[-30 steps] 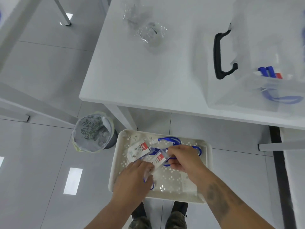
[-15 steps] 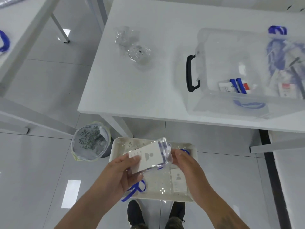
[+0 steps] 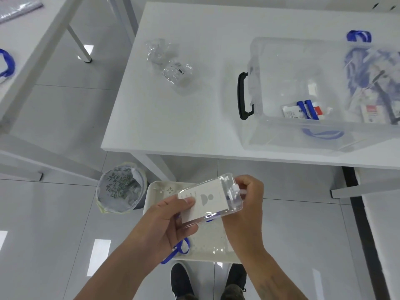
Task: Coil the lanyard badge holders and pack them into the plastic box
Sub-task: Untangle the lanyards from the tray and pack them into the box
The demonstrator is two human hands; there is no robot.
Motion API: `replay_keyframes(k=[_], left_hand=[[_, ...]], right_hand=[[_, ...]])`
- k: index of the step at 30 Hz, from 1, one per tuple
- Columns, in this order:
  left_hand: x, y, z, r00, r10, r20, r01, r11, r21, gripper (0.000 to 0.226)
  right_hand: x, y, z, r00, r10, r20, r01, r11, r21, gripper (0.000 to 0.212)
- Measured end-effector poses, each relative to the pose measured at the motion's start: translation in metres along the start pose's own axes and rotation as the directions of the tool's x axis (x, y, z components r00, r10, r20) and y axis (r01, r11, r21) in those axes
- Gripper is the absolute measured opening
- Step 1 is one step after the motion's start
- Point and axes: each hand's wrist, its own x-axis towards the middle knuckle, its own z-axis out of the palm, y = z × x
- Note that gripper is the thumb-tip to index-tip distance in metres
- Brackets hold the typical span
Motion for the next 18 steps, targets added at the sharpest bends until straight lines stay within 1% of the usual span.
replay_keyframes(k=[1, 2, 3, 4, 6, 7, 8, 9, 10, 11, 12, 13, 14, 15, 16, 17, 18], left_hand=[[0.0, 0.001, 0.001, 1.0, 0.003, -0.003, -0.003, 1.0, 0.006, 0.029], [0.0, 0.002, 0.002, 1.0, 0.012, -0.006, -0.012, 1.0, 0.004, 0.028], [0.0, 0.003, 0.003, 0.999, 0.032, -0.007, -0.032, 0.999, -0.008, 0.028], [0.001, 0.003, 0.004, 0.998, 0.066, -0.01, -0.066, 0.998, -0.024, 0.028], [0.003, 0.004, 0.008, 0.987, 0.149, -0.056, -0.149, 0.989, -0.008, 0.022], [0.006, 0.003, 0.009, 0.973, 0.204, -0.104, -0.196, 0.977, 0.077, 0.017], [0.009, 0.002, 0.008, 0.946, 0.282, -0.16, -0.243, 0.943, 0.227, 0.013], [0.013, 0.001, 0.003, 0.901, 0.386, -0.199, -0.28, 0.867, 0.413, 0.012], [0.015, 0.001, -0.001, 0.848, 0.496, -0.186, -0.309, 0.748, 0.587, 0.012], [0.017, 0.001, -0.006, 0.804, 0.583, -0.117, -0.335, 0.607, 0.72, 0.013], [0.019, 0.002, -0.011, 0.778, 0.627, -0.022, -0.351, 0.463, 0.814, 0.016], [0.019, 0.003, -0.015, 0.774, 0.629, 0.064, -0.344, 0.335, 0.877, 0.022], [0.02, 0.005, -0.019, 0.789, 0.602, 0.125, -0.319, 0.227, 0.92, 0.027], [0.02, 0.007, -0.023, 0.816, 0.556, 0.155, -0.28, 0.147, 0.949, 0.03], [0.02, 0.011, -0.027, 0.854, 0.492, 0.17, -0.248, 0.097, 0.964, 0.03], [0.019, 0.017, -0.03, 0.899, 0.403, 0.173, -0.227, 0.091, 0.97, 0.027], [0.017, 0.023, -0.032, 0.938, 0.294, 0.182, -0.23, 0.138, 0.963, 0.021]], right_hand=[[0.0, 0.004, 0.002, 0.998, -0.028, 0.055, 0.028, 1.0, -0.004, 0.033], [0.0, 0.005, 0.004, 0.991, -0.008, 0.131, 0.013, 0.999, -0.039, 0.02], [-0.003, 0.004, 0.005, 0.971, 0.049, 0.232, -0.029, 0.996, -0.088, 0.008], [-0.007, 0.0, 0.005, 0.936, 0.097, 0.34, -0.038, 0.984, -0.176, 0.006], [-0.018, -0.009, 0.004, 0.837, 0.131, 0.532, 0.051, 0.948, -0.314, 0.021], [-0.023, -0.016, 0.003, 0.785, 0.139, 0.604, 0.097, 0.935, -0.341, 0.026], [-0.027, -0.022, 0.001, 0.749, 0.133, 0.649, 0.139, 0.927, -0.35, 0.027], [-0.028, -0.028, -0.001, 0.722, 0.134, 0.678, 0.164, 0.92, -0.356, 0.027], [-0.027, -0.035, -0.006, 0.705, 0.131, 0.697, 0.185, 0.915, -0.359, 0.027], [-0.023, -0.041, -0.011, 0.696, 0.132, 0.706, 0.195, 0.911, -0.363, 0.028], [-0.019, -0.045, -0.017, 0.694, 0.127, 0.708, 0.197, 0.913, -0.358, 0.028], [-0.012, -0.049, -0.023, 0.7, 0.127, 0.703, 0.183, 0.919, -0.349, 0.026], [-0.003, -0.054, -0.029, 0.71, 0.126, 0.693, 0.166, 0.926, -0.339, 0.022], [0.005, -0.057, -0.034, 0.726, 0.125, 0.676, 0.152, 0.93, -0.336, 0.018], [0.015, -0.058, -0.038, 0.743, 0.122, 0.658, 0.14, 0.933, -0.331, 0.013], [0.023, -0.056, -0.04, 0.755, 0.133, 0.642, 0.112, 0.939, -0.325, 0.01], [0.031, -0.054, -0.042, 0.763, 0.149, 0.63, 0.074, 0.947, -0.314, 0.009]])
